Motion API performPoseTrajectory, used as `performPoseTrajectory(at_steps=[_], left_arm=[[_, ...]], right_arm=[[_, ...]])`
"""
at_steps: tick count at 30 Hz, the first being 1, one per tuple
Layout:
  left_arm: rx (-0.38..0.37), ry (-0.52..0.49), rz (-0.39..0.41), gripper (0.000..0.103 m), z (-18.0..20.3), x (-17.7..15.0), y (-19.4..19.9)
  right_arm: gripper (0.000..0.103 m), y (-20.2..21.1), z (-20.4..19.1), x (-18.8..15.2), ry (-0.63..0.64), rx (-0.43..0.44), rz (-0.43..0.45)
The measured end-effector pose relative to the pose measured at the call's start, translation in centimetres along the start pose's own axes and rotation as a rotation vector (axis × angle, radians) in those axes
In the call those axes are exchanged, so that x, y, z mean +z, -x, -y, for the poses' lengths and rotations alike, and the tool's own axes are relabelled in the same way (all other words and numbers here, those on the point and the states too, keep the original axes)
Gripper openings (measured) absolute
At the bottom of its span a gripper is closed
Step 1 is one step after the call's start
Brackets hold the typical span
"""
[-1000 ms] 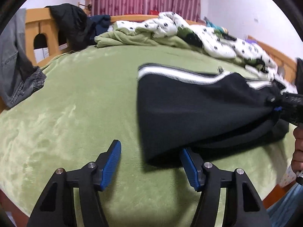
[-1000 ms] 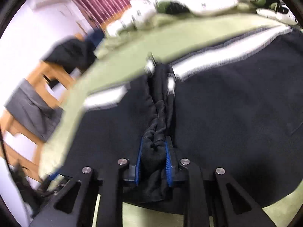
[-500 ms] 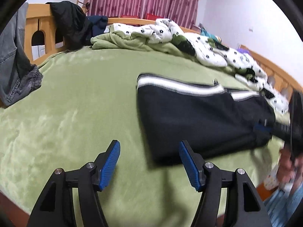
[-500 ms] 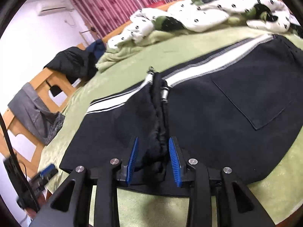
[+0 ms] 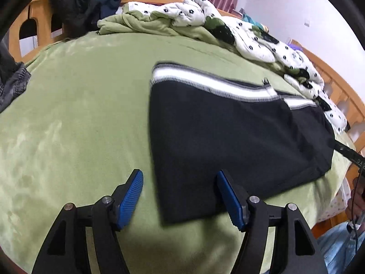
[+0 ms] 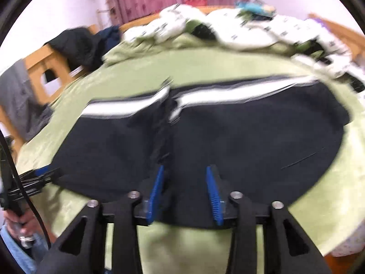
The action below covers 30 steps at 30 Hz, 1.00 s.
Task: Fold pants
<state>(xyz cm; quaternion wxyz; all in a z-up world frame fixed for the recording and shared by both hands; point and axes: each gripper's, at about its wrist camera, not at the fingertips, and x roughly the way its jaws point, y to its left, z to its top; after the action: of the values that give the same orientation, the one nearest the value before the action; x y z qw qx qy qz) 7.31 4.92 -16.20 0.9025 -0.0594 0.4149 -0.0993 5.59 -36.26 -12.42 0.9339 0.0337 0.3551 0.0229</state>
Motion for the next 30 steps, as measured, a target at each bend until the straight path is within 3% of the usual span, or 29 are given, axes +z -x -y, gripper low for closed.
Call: performPoseTrajectory(at_steps=[2,6,8,11,15,21,23,24,27,28,29,30], left_arm=[[0.012,0.006,0.018,0.066,-0.5,1.0,0.0],[-0.021,0.04,0.003,0.066,-1.0,2.6,-1.7],[-0.004,0.035,-0.012,0.066,-0.9,3.3,-3.0],[-0.022,0.051,-0.039,0.065,-1.3,4.2,-4.4],[-0.086,0.143,-0.094,0.064,-2.8,5.2,-6.4],[-0.101,0.181,-0.135,0.063,-3.7,7.3,-9.1],[-0.11,0.135,-0.136,0.063,-3.3,7.8,-9.6],[-0.122,0.125,-0.133,0.062,-3.2,7.9,-9.9],[-0.183,0.169,-0.143,0.036,-3.3,8.1,-10.6],[-0.182,0.177,-0.14,0.018,-3.4,8.1,-10.6],[-0.171,0.171,-0.119,0.011,-3.4,8.2,-10.2],[-0.174,0.164,-0.093,0.01,-3.1,8.4,-9.5]], right_arm=[[0.065,1.0,2.6,1.1,-0.011,-0.075,0.04],[0.069,1.0,10.5,2.5,-0.066,-0.252,0.039],[0.07,0.4,14.5,2.5,-0.156,-0.28,0.036],[0.07,-1.2,19.3,2.3,-0.264,-0.257,0.029],[0.07,-4.1,23.4,1.9,-0.399,-0.202,0.049],[0.07,-8.9,26.9,2.6,-0.583,-0.087,0.033],[0.069,-9.6,27.4,3.5,-0.603,-0.042,0.047],[0.067,-10.0,27.6,3.8,-0.615,-0.032,0.041],[0.045,-11.0,28.1,4.5,-0.633,-0.063,0.028],[0.031,-10.8,27.9,4.7,-0.62,-0.055,0.039],[0.024,-10.1,27.2,5.0,-0.596,-0.06,0.064],[0.022,-9.2,26.3,5.4,-0.569,-0.077,0.099]])
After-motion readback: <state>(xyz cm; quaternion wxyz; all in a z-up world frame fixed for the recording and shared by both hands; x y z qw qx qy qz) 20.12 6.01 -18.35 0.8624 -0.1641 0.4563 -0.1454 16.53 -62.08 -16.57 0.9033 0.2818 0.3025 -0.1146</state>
